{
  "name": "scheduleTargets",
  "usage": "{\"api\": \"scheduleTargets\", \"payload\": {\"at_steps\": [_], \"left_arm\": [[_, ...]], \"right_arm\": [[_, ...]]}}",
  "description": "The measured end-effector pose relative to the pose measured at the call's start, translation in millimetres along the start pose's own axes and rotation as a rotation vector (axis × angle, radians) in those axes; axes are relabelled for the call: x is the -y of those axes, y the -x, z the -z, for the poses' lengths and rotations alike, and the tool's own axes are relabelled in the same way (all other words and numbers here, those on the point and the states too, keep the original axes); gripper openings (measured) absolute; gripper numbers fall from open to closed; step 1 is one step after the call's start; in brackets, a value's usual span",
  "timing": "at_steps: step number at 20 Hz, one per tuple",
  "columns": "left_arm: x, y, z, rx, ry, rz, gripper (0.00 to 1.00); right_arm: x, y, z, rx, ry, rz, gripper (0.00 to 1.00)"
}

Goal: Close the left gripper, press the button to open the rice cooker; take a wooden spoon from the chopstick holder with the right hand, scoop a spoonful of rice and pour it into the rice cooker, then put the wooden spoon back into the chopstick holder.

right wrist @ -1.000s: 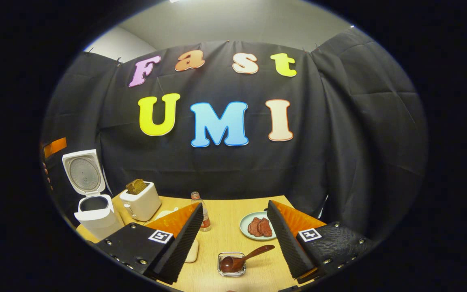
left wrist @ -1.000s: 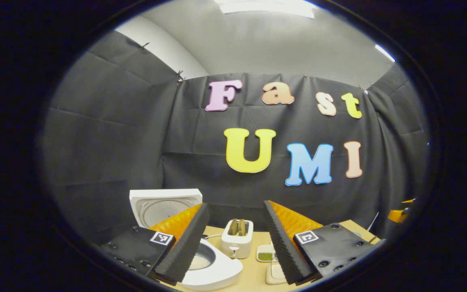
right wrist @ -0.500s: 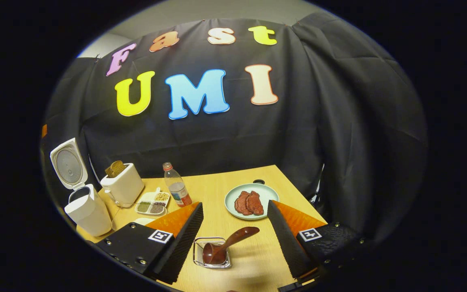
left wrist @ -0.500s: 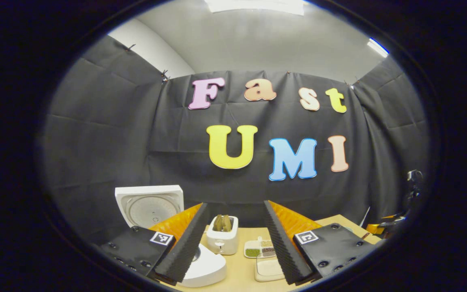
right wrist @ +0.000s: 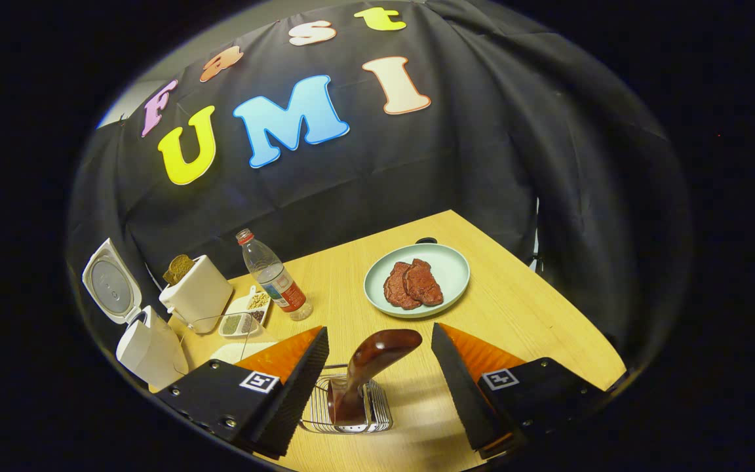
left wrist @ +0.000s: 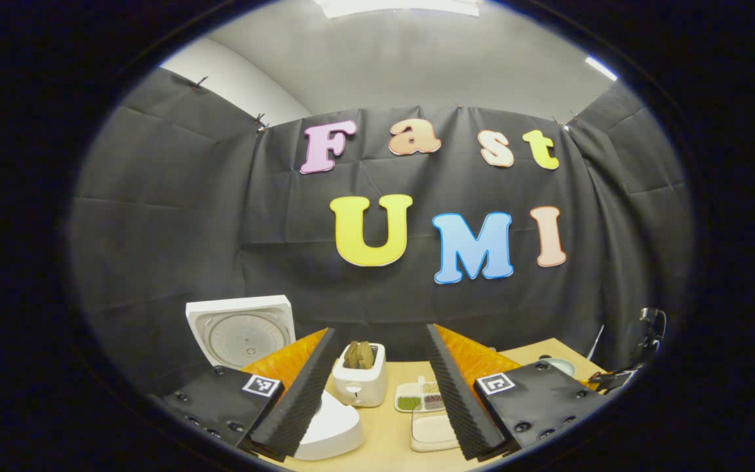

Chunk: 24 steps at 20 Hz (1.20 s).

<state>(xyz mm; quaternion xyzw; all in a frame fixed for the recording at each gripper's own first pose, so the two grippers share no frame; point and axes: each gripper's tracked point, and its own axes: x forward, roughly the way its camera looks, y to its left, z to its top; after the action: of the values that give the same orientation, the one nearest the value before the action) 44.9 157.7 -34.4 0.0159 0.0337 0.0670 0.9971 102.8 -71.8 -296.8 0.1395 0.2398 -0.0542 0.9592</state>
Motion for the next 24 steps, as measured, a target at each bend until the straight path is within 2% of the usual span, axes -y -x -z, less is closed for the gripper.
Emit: {"api": "scheduleTargets", "payload": {"at_steps": [1, 2, 3, 5, 6, 7, 8, 11, 13, 20, 24], "left_arm": [[-0.9, -0.9, 0.1, -0.003, -0.006, -0.002, 0.92], [-1.9, 0.0, -0.7, -0.005, -0.013, -0.006, 0.93], [-3.2, -0.7, 0.0, -0.007, -0.019, -0.009, 0.93], [-3.6, -2.6, 0.6, -0.011, -0.023, -0.01, 0.93], [-4.1, -3.0, 0.1, -0.013, -0.028, -0.01, 0.93], [-5.0, -3.1, 0.5, -0.013, -0.033, -0.01, 0.93], [-4.6, -2.7, 1.5, -0.012, -0.035, -0.009, 0.93], [-4.6, -2.2, 2.9, -0.011, -0.04, -0.003, 0.92], [-6.7, -1.0, 4.5, -0.012, -0.032, 0.001, 0.94], [-22.6, 2.9, 4.0, 0.014, 0.0, 0.006, 0.94], [-33.1, 5.9, 7.1, 0.028, 0.023, 0.018, 0.94]], "right_arm": [[0.7, -2.5, 1.7, 0.003, -0.004, 0.0, 0.89], [1.1, -5.2, 2.4, 0.0, -0.008, -0.002, 0.86], [0.4, -7.6, 5.3, -0.013, -0.017, -0.014, 0.76], [-4.0, -10.6, 5.7, -0.018, -0.048, -0.048, 0.66], [-6.3, -11.0, 4.4, -0.015, -0.061, -0.047, 0.53], [-11.9, -7.9, 2.1, -0.013, -0.075, -0.079, 0.34], [-20.1, -8.8, 4.6, -0.018, -0.096, -0.104, 0.31], [-24.5, -6.0, 7.1, -0.013, -0.118, -0.084, 0.1], [-27.4, 0.0, -2.0, 0.005, -0.12, -0.075, 0.05], [-55.0, 42.1, -54.6, 0.078, -0.048, -0.066, 0.05], [-103.0, 66.1, -95.6, 0.156, -0.008, -0.134, 0.05]]}}
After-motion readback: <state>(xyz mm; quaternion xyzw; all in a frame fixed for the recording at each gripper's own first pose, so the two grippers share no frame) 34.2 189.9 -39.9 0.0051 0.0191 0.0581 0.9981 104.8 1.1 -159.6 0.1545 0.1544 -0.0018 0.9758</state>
